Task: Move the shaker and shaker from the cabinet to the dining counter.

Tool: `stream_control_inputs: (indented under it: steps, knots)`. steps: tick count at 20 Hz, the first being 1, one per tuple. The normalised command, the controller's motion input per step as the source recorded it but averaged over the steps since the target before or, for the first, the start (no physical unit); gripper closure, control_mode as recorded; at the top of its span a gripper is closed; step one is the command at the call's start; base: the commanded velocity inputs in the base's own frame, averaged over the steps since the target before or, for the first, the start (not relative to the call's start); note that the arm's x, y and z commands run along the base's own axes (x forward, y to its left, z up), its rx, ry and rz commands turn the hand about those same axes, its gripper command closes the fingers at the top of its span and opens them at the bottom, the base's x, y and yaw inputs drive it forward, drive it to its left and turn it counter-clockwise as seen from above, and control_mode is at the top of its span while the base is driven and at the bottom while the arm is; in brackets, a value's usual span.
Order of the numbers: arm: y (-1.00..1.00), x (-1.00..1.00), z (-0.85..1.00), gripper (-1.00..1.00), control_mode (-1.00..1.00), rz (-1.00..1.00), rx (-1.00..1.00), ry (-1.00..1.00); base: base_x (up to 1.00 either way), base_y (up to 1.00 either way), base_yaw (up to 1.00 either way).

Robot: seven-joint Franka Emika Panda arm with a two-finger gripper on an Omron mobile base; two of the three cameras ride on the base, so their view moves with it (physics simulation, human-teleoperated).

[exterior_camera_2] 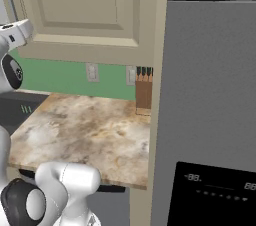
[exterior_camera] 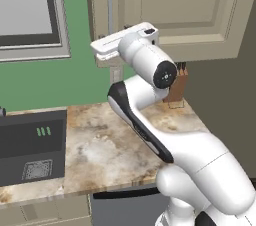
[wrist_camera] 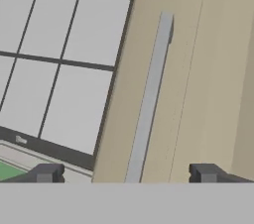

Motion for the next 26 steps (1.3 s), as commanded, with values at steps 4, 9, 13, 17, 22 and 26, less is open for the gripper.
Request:
stream_control_inputs:
  steps: [4, 9, 13, 17, 22, 26]
  knots:
    - [0.0, 0.0, 0.08, -1.0, -1.0, 0.05, 0.04, 0.0, 0.0, 0.0, 0.0]
    - [0.0, 0.11, 0.0, -1.0, -1.0, 0.0, 0.04, 0.03, 0.0, 0.0, 0.0]
    - [0.0, 0.25, 0.0, -1.0, -1.0, 0.0, 0.0, 0.03, 0.0, 0.0, 0.0]
    - [0.03, 0.34, 0.0, -1.0, -1.0, 0.0, 0.0, 0.03, 0.0, 0.0, 0.0]
    - [0.07, 0.38, 0.0, -1.0, -1.0, 0.0, 0.0, 0.04, 0.0, 0.0, 0.0]
    - [0.1, 0.41, 0.0, -1.0, -1.0, 0.0, 0.0, 0.05, 0.0, 0.0, 0.0]
